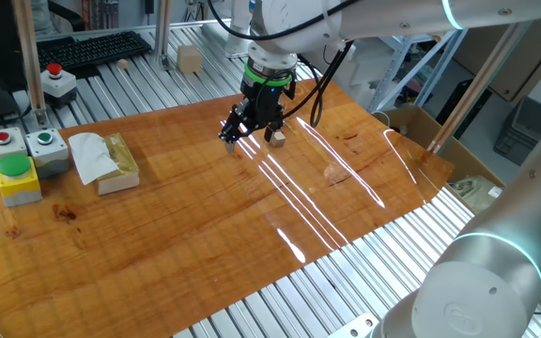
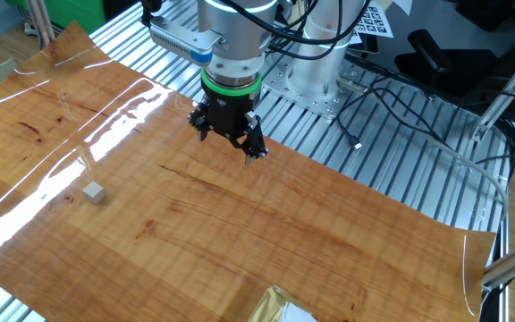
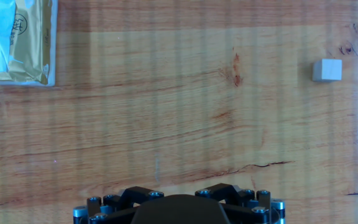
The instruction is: Approach and touch the side of the small block
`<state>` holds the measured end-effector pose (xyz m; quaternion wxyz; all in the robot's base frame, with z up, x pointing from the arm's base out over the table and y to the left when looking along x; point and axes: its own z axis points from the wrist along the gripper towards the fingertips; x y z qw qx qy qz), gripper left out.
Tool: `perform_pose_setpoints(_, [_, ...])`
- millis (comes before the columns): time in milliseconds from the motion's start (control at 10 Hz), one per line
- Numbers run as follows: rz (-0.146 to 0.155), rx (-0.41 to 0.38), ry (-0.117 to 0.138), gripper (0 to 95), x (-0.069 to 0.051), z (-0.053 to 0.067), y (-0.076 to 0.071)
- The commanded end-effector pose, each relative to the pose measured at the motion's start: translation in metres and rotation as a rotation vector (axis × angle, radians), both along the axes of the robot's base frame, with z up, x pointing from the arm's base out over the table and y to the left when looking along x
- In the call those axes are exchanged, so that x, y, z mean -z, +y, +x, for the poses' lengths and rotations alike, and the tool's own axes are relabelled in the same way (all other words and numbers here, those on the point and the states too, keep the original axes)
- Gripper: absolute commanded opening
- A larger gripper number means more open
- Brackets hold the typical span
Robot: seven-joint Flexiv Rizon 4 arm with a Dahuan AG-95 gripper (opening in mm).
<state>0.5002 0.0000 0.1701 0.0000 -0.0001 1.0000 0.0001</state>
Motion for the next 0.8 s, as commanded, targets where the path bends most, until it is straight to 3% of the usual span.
perform_pose_setpoints(100, [0.060, 0.056, -0.066, 0.0, 0.0001, -0.0002, 0.0000])
perform_pose_setpoints(800, [0.061, 0.054, -0.068, 0.0, 0.0039, -0.0005, 0.0015])
